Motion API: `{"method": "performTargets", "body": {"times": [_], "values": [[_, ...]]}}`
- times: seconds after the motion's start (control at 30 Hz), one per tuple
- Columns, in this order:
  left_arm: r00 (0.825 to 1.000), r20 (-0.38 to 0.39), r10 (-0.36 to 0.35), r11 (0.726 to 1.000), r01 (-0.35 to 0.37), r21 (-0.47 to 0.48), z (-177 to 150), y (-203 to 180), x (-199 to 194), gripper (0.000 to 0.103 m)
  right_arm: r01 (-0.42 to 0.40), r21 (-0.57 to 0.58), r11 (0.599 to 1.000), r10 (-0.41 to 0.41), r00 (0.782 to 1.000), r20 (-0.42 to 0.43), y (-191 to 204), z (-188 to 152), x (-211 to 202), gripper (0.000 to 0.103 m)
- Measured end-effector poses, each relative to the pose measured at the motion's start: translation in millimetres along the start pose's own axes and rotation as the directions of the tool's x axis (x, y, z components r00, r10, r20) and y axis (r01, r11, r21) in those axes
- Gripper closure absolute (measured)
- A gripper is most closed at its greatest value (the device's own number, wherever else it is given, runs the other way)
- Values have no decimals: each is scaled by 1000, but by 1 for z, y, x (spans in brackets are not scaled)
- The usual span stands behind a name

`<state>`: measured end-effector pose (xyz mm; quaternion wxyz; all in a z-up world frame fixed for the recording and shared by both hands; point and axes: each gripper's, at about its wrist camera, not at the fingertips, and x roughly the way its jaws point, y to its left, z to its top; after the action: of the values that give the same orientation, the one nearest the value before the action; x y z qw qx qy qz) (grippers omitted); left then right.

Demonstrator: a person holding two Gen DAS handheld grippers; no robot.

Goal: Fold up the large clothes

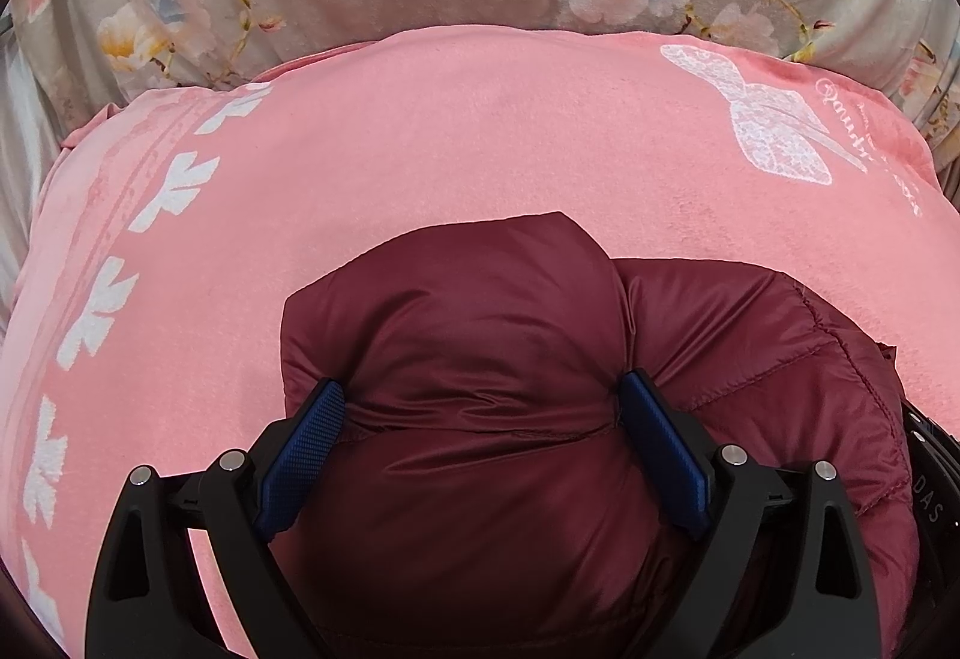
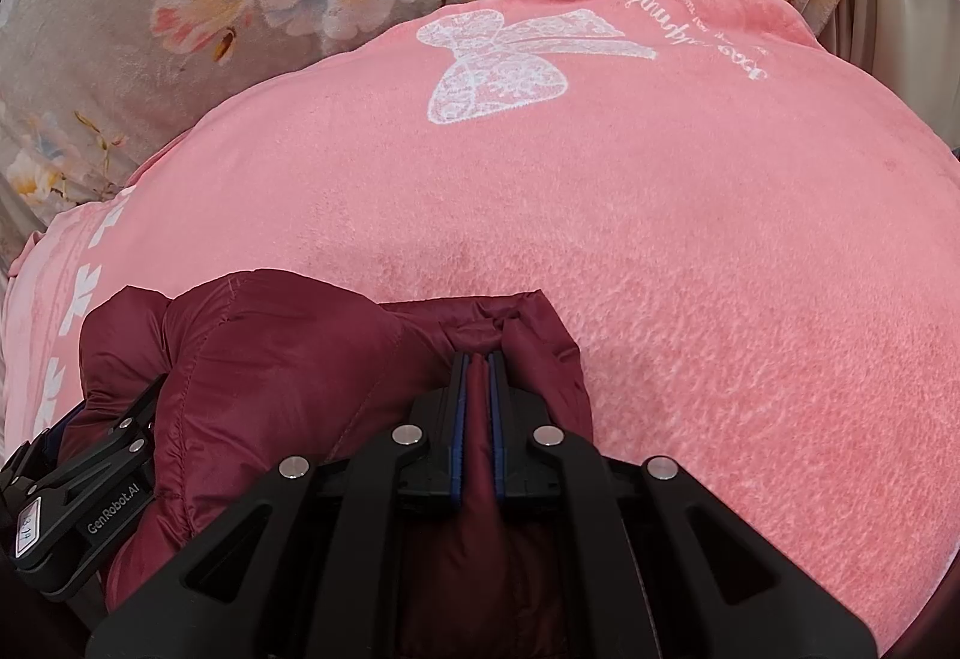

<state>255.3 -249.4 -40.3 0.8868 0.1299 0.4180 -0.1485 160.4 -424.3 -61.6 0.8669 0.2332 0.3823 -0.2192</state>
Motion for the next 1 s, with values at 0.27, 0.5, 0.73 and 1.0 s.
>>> {"method": "performTargets", "body": {"times": [0.27, 0.5, 0.73, 1.0], "values": [[1000, 2, 18, 1000, -18, 2, 0, -3, 0, 10, -25, 20, 999, 25, 1000, 0, -3, 0, 0, 99], [999, -31, 10, 1000, -10, 12, -2, 1, -15, 10, -60, 65, 996, 61, 998, -10, -16, -1, -33, 90], [999, -39, 1, 1000, 0, 20, -23, 12, -78, 12, -49, -68, 996, 52, 998, 35, -13, -49, -119, 81], [994, -106, 9, 999, -5, 33, -73, 19, -102, 12, -35, -61, 998, 32, 998, -58, -25, -110, -119, 81]]}}
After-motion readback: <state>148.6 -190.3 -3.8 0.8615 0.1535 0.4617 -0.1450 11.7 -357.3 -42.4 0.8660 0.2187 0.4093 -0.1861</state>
